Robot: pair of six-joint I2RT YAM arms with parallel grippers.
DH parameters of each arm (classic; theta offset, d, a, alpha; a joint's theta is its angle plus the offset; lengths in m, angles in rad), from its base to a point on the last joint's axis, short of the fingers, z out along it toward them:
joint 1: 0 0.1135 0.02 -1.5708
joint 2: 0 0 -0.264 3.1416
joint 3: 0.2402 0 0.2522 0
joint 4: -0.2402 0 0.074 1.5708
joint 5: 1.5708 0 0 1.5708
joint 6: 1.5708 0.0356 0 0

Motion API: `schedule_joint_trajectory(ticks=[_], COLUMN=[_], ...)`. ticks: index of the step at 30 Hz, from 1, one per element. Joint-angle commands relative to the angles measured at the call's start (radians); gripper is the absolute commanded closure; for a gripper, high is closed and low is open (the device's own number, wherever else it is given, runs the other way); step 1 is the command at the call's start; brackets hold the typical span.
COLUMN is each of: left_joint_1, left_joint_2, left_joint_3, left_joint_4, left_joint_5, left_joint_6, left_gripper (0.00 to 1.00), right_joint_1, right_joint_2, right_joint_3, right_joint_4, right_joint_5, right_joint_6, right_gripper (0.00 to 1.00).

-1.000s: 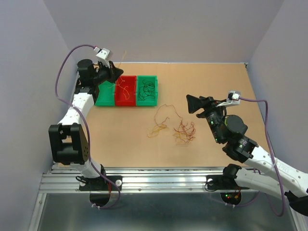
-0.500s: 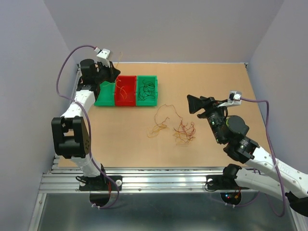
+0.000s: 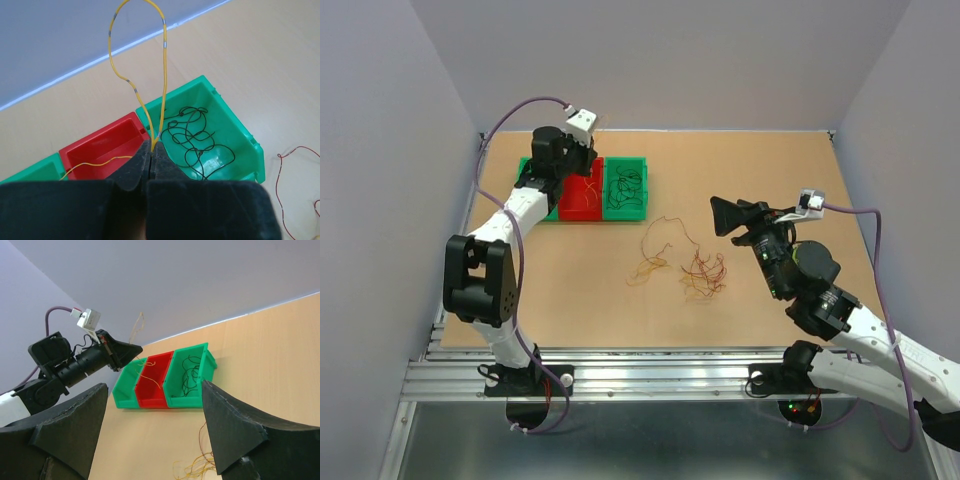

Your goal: Untangle the cables

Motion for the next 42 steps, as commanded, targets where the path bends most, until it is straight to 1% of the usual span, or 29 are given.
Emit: schedule_joint_trajectory(ticks=[1, 5, 7, 9, 14, 16, 18, 21, 24, 29, 33, 39, 42], left_joint_1=[-0.036, -0.043, -0.043, -0.046, -0.073, -0.074, -0.068, -0.028, 0.026, 0.079, 0.079, 0.078, 0.073], left_joint_2=[-0.021, 0.016, 0.036, 0.057, 0.084, 0.096, 0.1, 0.11, 0.137, 0.151, 0.162, 0.185, 0.24], left_joint_3=[-0.001, 0.011, 0.015, 0.031, 0.024, 0.013, 0.011, 0.018, 0.031, 0.03, 0.041, 0.059, 0.116], left_joint_4=[0.032, 0.009, 0.002, -0.014, -0.027, -0.03, -0.033, -0.027, -0.047, -0.091, -0.135, -0.197, -0.252], left_joint_5=[-0.093, -0.054, 0.006, 0.037, 0.032, 0.052, 0.061, 0.126, 0.161, 0.161, 0.151, 0.031, -0.033], left_joint_6=[0.062, 0.069, 0.06, 0.042, 0.027, -0.004, -0.036, -0.093, -0.128, -0.127, -0.116, -0.069, -0.04], left_gripper=[1.0, 1.0, 1.0, 1.0, 1.0, 1.0, 1.0, 1.0, 1.0, 1.0, 1.0, 1.0, 1.0], right_joint_1=[0.0, 0.0, -0.001, 0.0, 0.0, 0.0, 0.0, 0.0, -0.001, 0.0, 0.0, 0.0, 0.0], right_joint_2=[-0.019, -0.021, -0.022, -0.021, -0.027, -0.03, -0.032, -0.035, -0.036, -0.041, -0.055, -0.056, -0.055], right_joint_3=[-0.009, -0.01, -0.01, -0.009, -0.01, -0.01, -0.012, -0.012, -0.012, -0.012, -0.015, -0.015, -0.015], right_joint_4=[0.026, 0.026, 0.026, 0.026, 0.026, 0.026, 0.026, 0.026, 0.026, 0.026, 0.026, 0.024, 0.024], right_joint_5=[0.0, -0.002, -0.003, -0.002, 0.001, 0.001, 0.001, 0.001, -0.002, -0.002, 0.0, -0.005, -0.007], right_joint_6=[-0.012, -0.012, -0.012, -0.012, -0.012, -0.012, -0.012, -0.012, -0.011, -0.012, -0.014, -0.012, -0.012], right_gripper=[0.19, 0.19, 0.19, 0.19, 0.19, 0.19, 0.19, 0.19, 0.19, 0.19, 0.19, 0.19, 0.19])
